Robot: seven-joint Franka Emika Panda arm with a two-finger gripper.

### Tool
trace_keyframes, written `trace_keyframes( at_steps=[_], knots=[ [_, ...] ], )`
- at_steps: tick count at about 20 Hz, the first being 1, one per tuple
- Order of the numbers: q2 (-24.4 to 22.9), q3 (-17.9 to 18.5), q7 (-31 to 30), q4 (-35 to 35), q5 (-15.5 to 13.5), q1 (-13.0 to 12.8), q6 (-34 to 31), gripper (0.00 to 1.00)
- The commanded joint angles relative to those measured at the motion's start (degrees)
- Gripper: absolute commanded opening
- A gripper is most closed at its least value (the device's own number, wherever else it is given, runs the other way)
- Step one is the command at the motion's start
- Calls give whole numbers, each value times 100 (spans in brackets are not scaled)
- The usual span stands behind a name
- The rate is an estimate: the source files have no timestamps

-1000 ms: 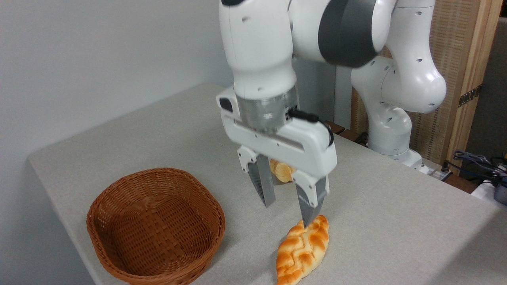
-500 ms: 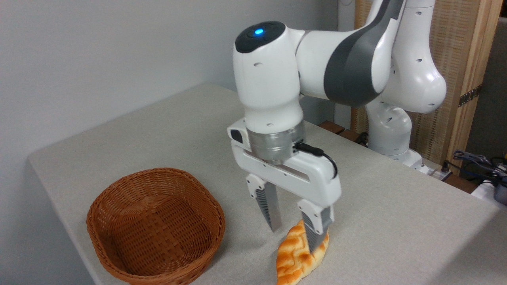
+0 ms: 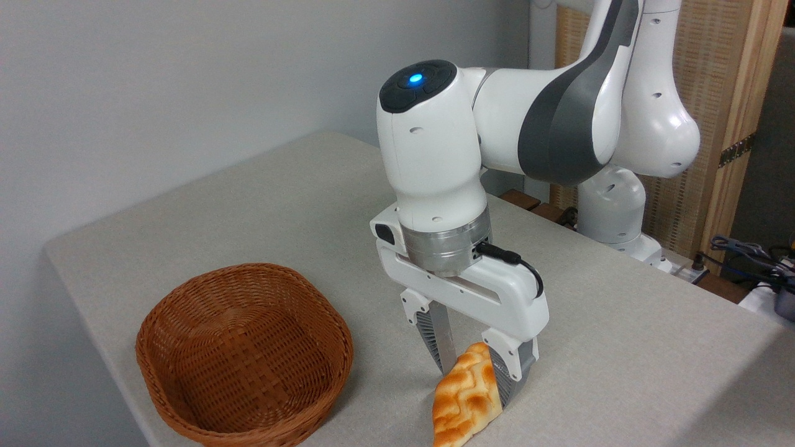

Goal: Put bread into the basket
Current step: 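Close the gripper fingers around the braided bread loaf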

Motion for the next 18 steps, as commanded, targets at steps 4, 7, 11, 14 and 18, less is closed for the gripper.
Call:
trace_keyframes(
  at_steps=[4, 7, 11, 14, 18],
  knots=[
    [16, 32, 28, -126, 91, -81, 141, 91],
    [8, 5, 36, -126, 74, -81, 141, 43],
    [8, -3, 28, -126, 39, -90, 141, 35],
    [8, -12, 28, -126, 30, -99, 141, 36],
    [8, -12, 36, -126, 30, -99, 141, 36]
  ],
)
